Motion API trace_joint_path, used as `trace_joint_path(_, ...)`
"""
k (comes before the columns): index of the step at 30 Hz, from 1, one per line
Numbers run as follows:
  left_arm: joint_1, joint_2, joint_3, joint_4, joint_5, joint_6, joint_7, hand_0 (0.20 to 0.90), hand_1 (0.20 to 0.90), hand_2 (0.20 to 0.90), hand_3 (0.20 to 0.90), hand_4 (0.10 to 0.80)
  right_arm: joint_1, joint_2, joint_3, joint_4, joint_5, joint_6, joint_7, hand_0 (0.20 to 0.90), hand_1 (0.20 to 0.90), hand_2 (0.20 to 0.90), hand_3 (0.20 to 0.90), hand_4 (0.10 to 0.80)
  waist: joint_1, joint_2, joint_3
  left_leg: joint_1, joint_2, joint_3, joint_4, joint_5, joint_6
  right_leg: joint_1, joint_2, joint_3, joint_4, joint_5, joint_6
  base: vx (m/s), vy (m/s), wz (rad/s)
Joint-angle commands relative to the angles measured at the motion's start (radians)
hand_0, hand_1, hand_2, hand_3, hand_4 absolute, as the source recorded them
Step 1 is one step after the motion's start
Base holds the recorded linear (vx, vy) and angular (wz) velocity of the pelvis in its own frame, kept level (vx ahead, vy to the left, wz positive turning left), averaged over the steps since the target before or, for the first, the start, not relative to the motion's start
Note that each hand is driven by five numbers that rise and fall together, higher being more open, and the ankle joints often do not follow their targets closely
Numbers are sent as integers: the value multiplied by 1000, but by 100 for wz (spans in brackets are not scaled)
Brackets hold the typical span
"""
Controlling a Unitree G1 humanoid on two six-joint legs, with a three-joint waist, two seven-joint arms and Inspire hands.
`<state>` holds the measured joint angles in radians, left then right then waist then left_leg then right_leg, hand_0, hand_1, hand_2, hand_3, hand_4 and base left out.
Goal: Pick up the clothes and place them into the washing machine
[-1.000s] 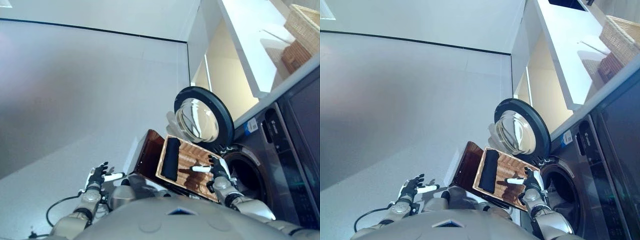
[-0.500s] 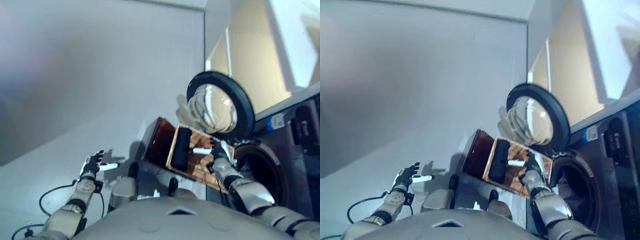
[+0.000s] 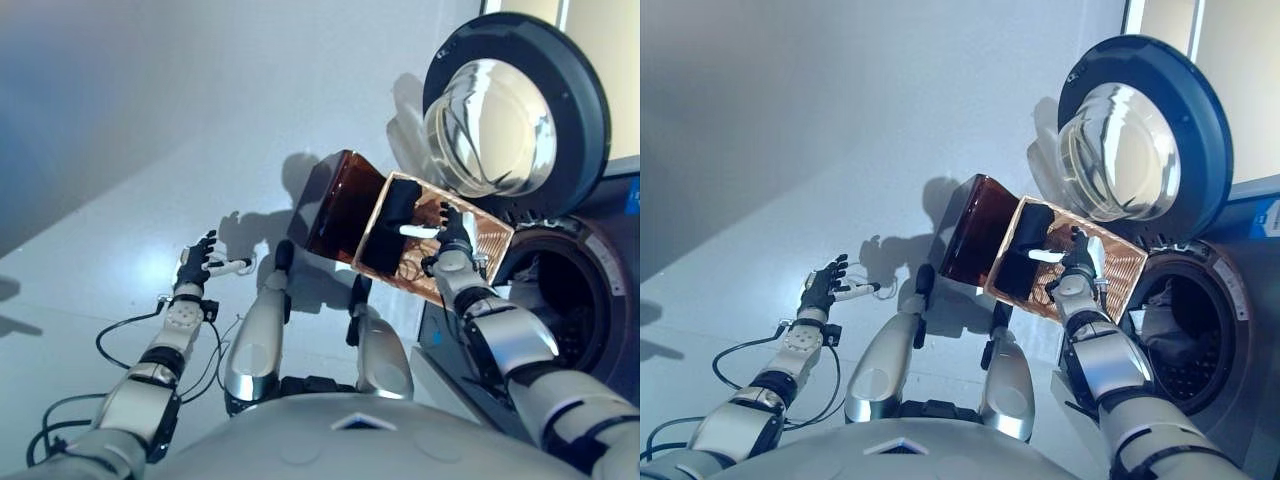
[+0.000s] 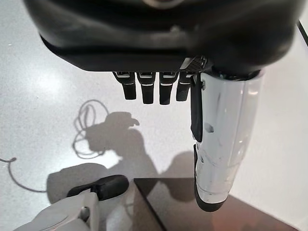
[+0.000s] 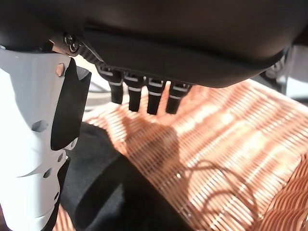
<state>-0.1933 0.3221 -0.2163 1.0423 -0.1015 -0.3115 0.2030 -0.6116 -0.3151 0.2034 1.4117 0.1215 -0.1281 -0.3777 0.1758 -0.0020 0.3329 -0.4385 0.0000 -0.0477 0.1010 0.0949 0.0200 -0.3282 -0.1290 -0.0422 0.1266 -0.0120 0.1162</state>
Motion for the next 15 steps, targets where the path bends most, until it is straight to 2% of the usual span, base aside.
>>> trace_joint_path(1,27,17,-17,-75,-35,-53,41,900,900,900,900,800,-21,-109,-7,13,46,-14,-68,900,900,900,900,800,24,20,-66,-95,-25,-27,92,-43,-52,-127,-15,31,51,55,-46,-35,17,0)
trace_joint_path(5,16,18,-17,-86,-45,-55,45,900,900,900,900,800,-41,-118,-11,19,53,-16,-74,900,900,900,900,800,31,29,-55,-131,-30,-28,131,-58,-52,-169,-15,28,93,42,-50,-58,-3,6)
trace_joint_path(8,-1,24,-12,-97,-52,-54,54,900,900,900,900,800,-68,-123,-14,14,74,-25,-82,900,900,900,900,800,30,38,-42,-210,-35,-28,229,-90,-51,-252,-9,31,182,22,-59,-86,-8,12)
trace_joint_path(15,20,20,-13,-116,-39,-48,47,900,900,900,900,800,-59,-108,-19,29,82,-27,-83,900,900,900,900,800,34,46,-67,-302,-35,-41,345,-134,-46,-352,-5,23,304,-19,-62,-18,1,4)
